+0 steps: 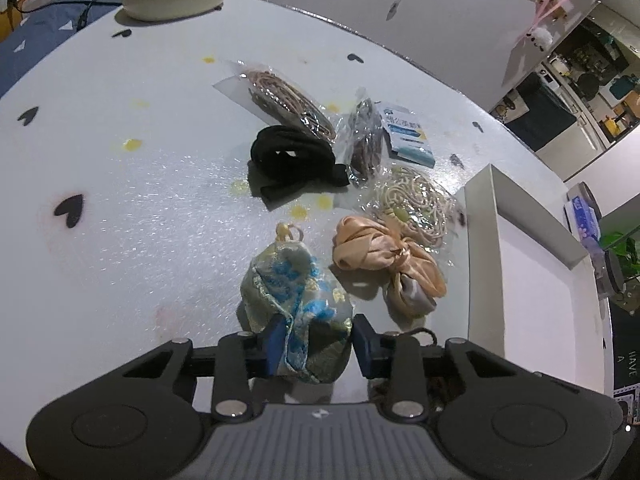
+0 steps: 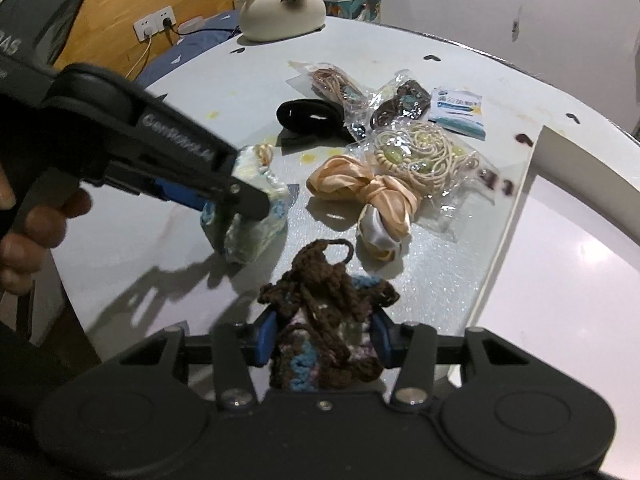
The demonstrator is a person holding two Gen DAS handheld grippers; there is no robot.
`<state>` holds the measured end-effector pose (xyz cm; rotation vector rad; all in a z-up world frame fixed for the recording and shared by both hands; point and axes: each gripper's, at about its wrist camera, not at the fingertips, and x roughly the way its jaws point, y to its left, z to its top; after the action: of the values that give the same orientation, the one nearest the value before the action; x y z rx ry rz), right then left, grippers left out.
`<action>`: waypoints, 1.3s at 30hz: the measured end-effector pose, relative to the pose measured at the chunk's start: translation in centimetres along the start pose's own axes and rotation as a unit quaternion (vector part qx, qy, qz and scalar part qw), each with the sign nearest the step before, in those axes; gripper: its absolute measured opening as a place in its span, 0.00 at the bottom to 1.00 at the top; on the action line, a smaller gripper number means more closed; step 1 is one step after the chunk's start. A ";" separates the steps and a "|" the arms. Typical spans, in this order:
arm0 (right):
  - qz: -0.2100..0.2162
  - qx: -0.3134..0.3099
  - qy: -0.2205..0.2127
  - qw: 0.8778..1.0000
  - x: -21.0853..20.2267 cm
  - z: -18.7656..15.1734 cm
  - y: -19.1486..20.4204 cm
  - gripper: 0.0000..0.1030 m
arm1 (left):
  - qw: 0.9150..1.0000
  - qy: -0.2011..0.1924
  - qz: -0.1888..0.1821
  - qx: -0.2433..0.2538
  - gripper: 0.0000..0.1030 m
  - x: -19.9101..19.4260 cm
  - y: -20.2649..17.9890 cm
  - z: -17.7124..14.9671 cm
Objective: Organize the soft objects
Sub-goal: 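Lift the floral pouch and crochet bundle and carry both over the white box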
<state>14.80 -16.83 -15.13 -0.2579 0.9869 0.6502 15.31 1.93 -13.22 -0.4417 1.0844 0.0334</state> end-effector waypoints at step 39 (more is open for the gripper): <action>-0.127 0.143 -0.221 0.956 -14.5 -3.7 -1.6 0.45 | 0.973 -0.187 -0.070 0.114 0.26 -13.3 -4.6 -4.7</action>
<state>7.67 -25.51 -5.06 0.0211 0.5916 0.3011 6.09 -1.51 -2.11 -0.2882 0.6740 -0.1265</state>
